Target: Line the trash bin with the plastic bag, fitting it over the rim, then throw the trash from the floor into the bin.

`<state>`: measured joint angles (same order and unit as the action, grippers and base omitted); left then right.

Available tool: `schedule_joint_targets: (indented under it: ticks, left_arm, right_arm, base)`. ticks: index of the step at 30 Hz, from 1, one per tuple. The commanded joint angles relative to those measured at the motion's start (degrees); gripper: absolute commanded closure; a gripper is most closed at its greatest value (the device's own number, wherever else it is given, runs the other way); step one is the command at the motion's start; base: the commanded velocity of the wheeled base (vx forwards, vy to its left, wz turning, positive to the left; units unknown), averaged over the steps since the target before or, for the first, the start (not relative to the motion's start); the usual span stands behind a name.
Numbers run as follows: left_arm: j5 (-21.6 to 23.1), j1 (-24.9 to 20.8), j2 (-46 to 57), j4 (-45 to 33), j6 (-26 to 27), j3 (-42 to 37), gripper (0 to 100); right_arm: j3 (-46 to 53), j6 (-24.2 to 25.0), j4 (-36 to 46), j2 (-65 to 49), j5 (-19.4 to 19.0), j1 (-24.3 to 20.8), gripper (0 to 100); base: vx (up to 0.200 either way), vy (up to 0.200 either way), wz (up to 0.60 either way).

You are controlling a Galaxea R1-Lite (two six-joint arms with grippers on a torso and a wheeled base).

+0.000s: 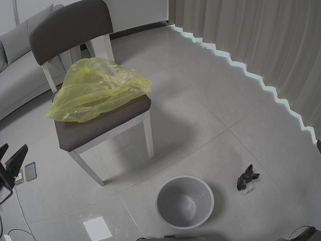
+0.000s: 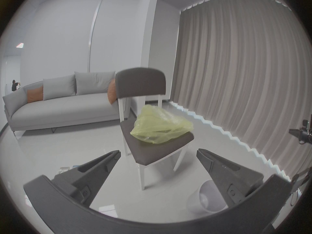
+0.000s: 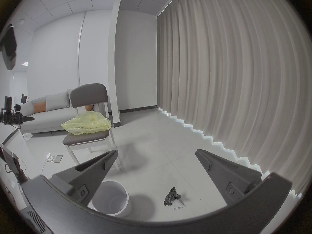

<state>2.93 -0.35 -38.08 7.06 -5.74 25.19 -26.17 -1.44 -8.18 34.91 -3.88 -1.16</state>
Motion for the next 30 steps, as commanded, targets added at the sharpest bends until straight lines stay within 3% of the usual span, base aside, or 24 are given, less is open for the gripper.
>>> schedule_joint_targets:
  ticks: [1, 4, 15, 30]
  left_arm:
    - [0.59, 7.38, -31.79, 0.5, 2.75, 12.87, 0]
    - [0.85, 8.18, -39.08, 0.5, 2.93, 15.68, 0]
    - [-1.78, 6.95, -54.64, 5.6, 3.11, 25.44, 0]
    - [-5.3, 6.86, -61.06, 6.13, 8.73, 31.94, 0]
  right_arm:
    - [-10.65, -1.81, -2.1, 20.11, 0.27, -3.41, 0]
    - [-10.92, -1.81, -2.1, 22.48, 0.36, -5.79, 0]
    - [-8.9, -0.76, -3.33, 24.5, 0.19, -6.05, 0]
    - [-8.54, -0.58, -5.53, 25.29, -0.34, -5.96, 0]
  base:
    - [0.0, 0.0, 0.0]
    - [0.0, 0.0, 0.0]
    - [0.0, 0.0, 0.0]
    - [0.0, 0.0, 0.0]
